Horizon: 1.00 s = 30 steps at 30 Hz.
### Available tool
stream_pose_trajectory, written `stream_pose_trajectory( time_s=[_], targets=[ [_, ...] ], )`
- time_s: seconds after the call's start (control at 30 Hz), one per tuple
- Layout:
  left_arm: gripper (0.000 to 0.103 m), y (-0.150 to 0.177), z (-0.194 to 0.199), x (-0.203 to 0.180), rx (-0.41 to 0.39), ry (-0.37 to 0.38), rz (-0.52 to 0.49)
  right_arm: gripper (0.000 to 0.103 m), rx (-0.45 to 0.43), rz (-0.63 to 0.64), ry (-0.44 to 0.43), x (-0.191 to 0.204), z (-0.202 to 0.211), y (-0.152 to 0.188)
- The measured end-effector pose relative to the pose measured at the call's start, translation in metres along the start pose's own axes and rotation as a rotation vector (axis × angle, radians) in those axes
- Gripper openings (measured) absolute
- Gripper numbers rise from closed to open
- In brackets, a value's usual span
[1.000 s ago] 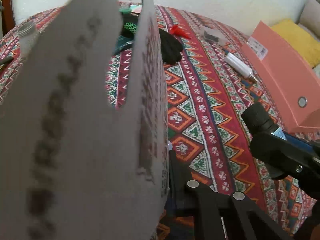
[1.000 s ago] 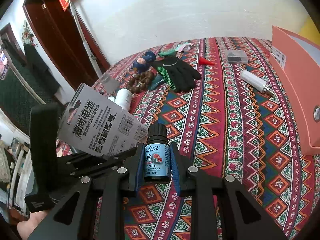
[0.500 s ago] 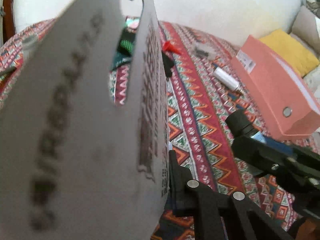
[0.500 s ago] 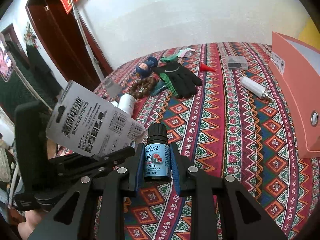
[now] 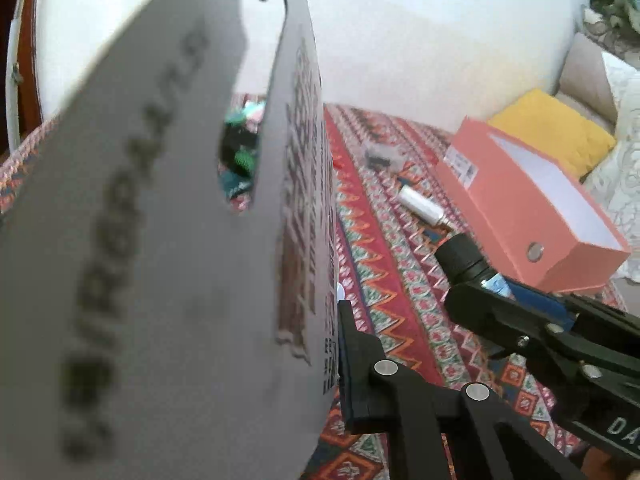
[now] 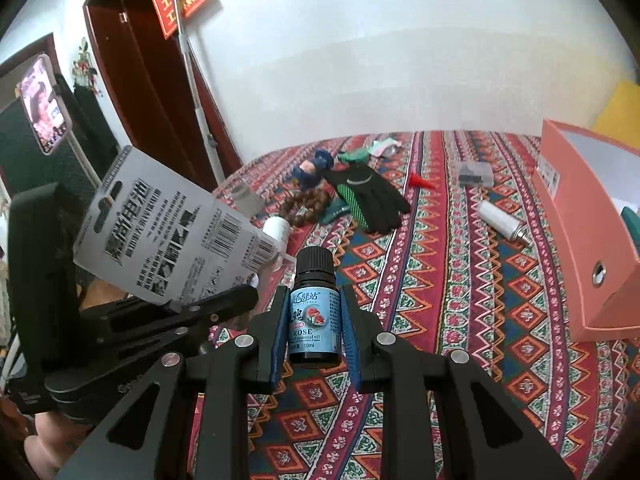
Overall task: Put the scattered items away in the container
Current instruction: 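Carry battery card into pink box with left tool while right tool drops bottle in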
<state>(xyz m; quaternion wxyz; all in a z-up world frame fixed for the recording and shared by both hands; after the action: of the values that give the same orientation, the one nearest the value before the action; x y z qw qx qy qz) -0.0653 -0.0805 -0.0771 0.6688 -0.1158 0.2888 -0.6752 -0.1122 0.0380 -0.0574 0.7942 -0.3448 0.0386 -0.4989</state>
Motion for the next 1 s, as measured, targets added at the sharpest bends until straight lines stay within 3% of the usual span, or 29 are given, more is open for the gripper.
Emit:
stream_pose_trajectory(
  time_s=[0.37,0.53,0.73,0.83,0.93,1.0],
  targets=[
    [0.012,-0.006,0.051,-0.070,-0.124,0.037,-0.126,0.026,-0.153,0.011,0.021,-0.002,0.080,0.012],
    [0.012,-0.023,0.063,-0.121,-0.145,0.108,-0.194,0.026,-0.294,-0.008,0.108,-0.020,0.140,0.018],
    [0.012,-0.062,0.057,-0.196,-0.176,0.171,-0.290,0.026,-0.446,-0.121,0.203,-0.076,0.207,0.023],
    [0.012,-0.087,0.042,-0.239,-0.170,0.207,-0.328,0.026,-0.518,-0.188,0.292,-0.112,0.238,0.017],
    [0.012,-0.110,0.023,-0.276,-0.162,0.235,-0.359,0.026,-0.583,-0.254,0.453,-0.160,0.269,-0.003],
    [0.012,-0.126,0.002,-0.301,-0.132,0.246,-0.380,0.026,-0.596,-0.305,0.511,-0.196,0.282,-0.017]
  ],
)
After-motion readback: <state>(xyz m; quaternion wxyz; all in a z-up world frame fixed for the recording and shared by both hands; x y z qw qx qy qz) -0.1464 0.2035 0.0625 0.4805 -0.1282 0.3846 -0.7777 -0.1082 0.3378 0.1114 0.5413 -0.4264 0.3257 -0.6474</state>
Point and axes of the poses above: each gripper's, at about its wrist camera, not at the fingertips, and z roughly against the way its jaws point, x to its left, y to its underside, the point moved 1 cm from there along -z, roughly the way its jaws point, and after that the axes turned 14 degrees about x, right-handed, at the moved point
